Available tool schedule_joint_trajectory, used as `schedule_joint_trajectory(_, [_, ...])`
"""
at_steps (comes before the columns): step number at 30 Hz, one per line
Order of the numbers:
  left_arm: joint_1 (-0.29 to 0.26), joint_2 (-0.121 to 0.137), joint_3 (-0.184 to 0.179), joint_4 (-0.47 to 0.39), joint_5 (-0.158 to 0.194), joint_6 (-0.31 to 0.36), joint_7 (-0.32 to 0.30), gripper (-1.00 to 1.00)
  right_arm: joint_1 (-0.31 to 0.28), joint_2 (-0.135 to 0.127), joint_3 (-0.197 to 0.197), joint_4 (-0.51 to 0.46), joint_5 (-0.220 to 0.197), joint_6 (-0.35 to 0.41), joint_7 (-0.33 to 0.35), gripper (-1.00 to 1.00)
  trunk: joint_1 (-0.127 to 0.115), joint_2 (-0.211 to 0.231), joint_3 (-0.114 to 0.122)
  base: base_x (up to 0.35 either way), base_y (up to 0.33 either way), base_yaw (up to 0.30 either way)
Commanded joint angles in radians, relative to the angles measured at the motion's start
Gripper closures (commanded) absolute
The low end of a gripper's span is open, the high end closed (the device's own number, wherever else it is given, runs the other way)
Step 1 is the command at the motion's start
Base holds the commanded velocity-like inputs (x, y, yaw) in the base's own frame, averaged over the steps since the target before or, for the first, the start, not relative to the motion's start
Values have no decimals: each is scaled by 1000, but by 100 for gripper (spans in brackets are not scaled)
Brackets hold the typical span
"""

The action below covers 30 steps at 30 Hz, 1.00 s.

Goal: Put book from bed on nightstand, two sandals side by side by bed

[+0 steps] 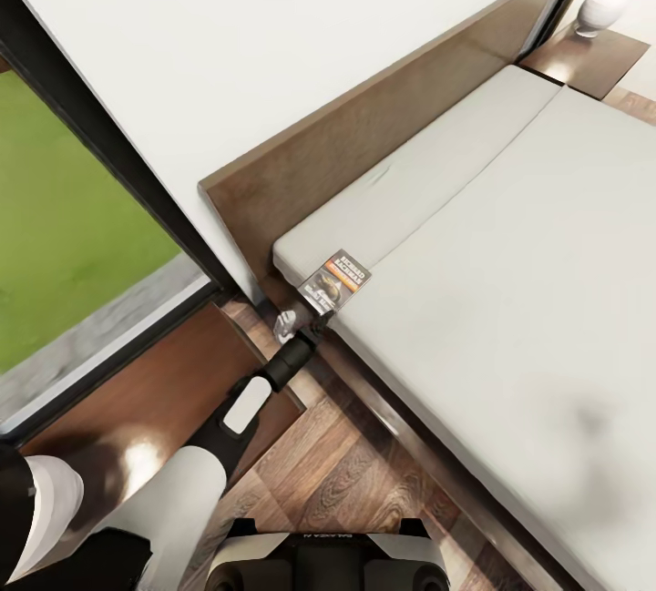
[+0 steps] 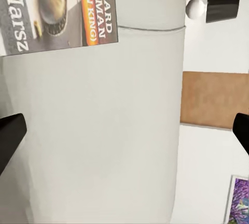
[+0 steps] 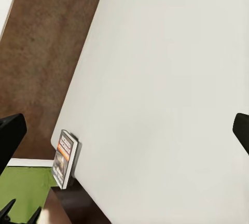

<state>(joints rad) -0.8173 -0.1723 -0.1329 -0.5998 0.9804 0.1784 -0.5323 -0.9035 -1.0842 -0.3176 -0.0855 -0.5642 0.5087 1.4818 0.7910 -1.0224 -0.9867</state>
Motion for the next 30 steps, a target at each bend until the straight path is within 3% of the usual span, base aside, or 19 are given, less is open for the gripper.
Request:
schedule_joint_trajectory(1, [0,7,5,0,11,9,-2,-100,-2,0,2,1,-2,10,3,-100,0,-1,-1,0,0,0])
schedule_joint_trajectory(8, [0,35,52,0,11,8,-4,-100,-2,1,2,1,-2,10,3,-100,0,-1,-1,0,0,0])
schedule_joint_trajectory(9, [0,42,79,0,11,8,-4,-100,-2,2,2,1,-2,10,3,-100,0,-1,-1,0,0,0])
schedule_joint_trajectory(12, [0,45,103,0,11,7,-5,-100,-2,3,2,1,-2,10,3,-100,0,-1,-1,0,0,0])
schedule_joint_trajectory(17, [0,45,113,1,10,3,-2,-100,-2,3,2,1,-2,10,2,-100,0,-1,-1,0,0,0])
schedule_joint_trajectory(23, [0,45,111,4,9,-76,0,-100,-2,3,2,1,-2,10,2,-100,0,-1,-1,0,0,0])
schedule_joint_trajectory(30, [0,42,109,10,9,-110,1,-100,-2,3,2,1,-2,8,2,-100,0,-1,-1,0,0,0])
